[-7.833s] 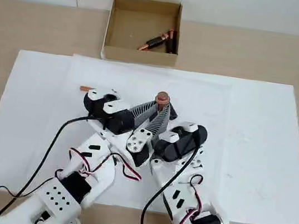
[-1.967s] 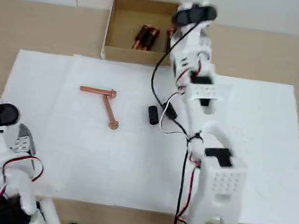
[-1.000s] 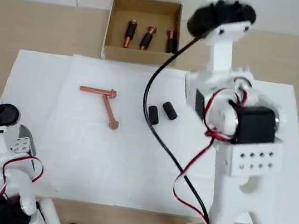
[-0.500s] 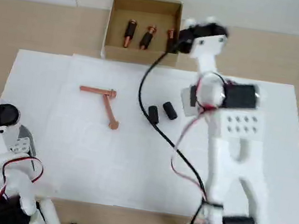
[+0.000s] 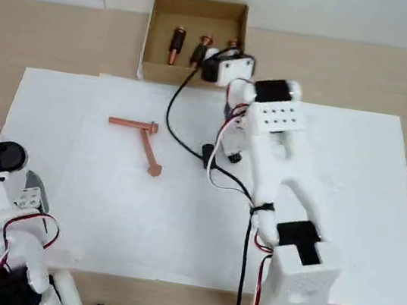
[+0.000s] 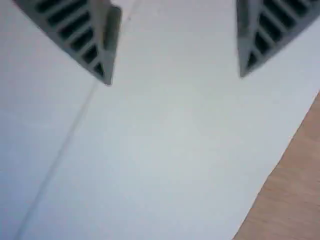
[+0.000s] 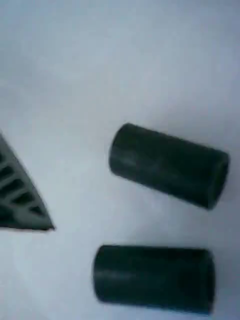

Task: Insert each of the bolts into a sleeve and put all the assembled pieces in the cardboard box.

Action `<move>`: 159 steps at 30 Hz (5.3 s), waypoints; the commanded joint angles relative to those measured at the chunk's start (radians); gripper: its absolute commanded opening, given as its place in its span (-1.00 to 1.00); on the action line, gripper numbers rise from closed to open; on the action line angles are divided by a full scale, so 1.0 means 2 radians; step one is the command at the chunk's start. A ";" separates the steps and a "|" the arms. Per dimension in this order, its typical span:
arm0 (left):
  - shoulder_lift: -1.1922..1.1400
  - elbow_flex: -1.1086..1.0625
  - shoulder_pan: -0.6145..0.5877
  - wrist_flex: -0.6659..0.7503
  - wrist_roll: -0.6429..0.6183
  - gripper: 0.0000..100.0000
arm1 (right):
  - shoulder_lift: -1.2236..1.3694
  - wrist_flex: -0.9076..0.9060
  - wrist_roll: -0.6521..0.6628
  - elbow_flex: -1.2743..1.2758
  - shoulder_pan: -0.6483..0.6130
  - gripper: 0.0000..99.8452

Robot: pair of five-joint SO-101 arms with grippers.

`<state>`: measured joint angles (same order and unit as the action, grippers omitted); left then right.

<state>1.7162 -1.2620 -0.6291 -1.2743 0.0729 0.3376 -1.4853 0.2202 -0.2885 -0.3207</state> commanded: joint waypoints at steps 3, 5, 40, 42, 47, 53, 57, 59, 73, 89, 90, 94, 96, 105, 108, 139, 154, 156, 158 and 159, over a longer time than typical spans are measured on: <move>-0.002 0.008 -0.001 -0.002 0.003 -0.68 | 0.013 0.026 0.007 -0.024 -0.004 -0.63; -0.002 0.008 -0.001 -0.002 0.003 -0.68 | 0.023 0.033 0.007 -0.024 -0.004 -0.63; -0.005 0.008 -0.001 -0.002 0.003 -0.68 | 0.127 0.116 0.007 -0.024 0.010 -0.99; -0.005 0.008 -0.001 -0.002 0.003 -0.68 | 0.116 0.107 0.007 -0.027 0.018 -0.99; -0.005 0.012 -0.001 0.001 0.003 -0.68 | 0.063 0.043 0.007 -0.064 0.040 -0.99; -0.011 0.034 -0.001 -0.001 0.017 -0.68 | -0.003 -0.026 0.007 -0.087 0.048 -0.99; -0.077 0.073 0.000 0.003 0.028 -0.68 | -0.046 -0.069 0.007 -0.087 0.048 -0.99; -0.136 0.125 0.000 0.003 0.030 -0.68 | -0.065 -0.087 0.007 -0.087 0.048 -0.99; -0.598 0.463 0.185 -0.058 -0.021 -0.69 | -0.111 -0.116 0.007 -0.087 0.096 -0.99; -0.954 0.711 0.304 -0.064 0.315 -0.69 | -0.110 -0.115 0.007 -0.033 0.145 -0.99; -0.967 0.724 0.304 -0.057 0.315 -0.69 | -0.110 -0.115 0.007 -0.031 0.145 -0.99; -1.015 0.767 0.304 -0.026 0.331 -0.69 | -0.112 -0.115 0.007 -0.031 0.145 -0.99; -1.036 0.785 0.304 -0.024 0.367 -0.69 | -0.112 -0.115 0.007 -0.031 0.145 -0.99; -1.114 0.818 0.304 -0.026 0.442 -0.69 | -0.110 -0.115 0.005 -0.030 0.145 -0.99; -1.125 0.818 0.305 -0.025 0.455 -0.69 | -0.110 -0.115 0.005 -0.030 0.144 -0.99; -1.090 0.819 0.328 -0.088 0.452 -0.99 | -0.109 -0.112 0.004 -0.029 0.143 -0.99; -1.013 0.783 0.312 -0.208 0.092 -0.99 | -0.110 -0.112 0.004 -0.029 0.142 -0.99; -1.040 0.769 0.308 -0.193 0.058 -0.99 | -0.110 -0.112 0.004 -0.029 0.142 -0.99; -1.065 0.764 0.302 -0.183 0.036 -0.99 | -0.110 -0.112 0.004 -0.029 0.142 -0.99; -1.076 0.764 0.302 -0.180 0.030 -0.99 | -0.110 -0.112 0.004 -0.029 0.142 -0.99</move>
<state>-0.4166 0.2647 -0.0184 -1.6609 0.1880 0.1780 -1.7047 0.2263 -0.3422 -0.0399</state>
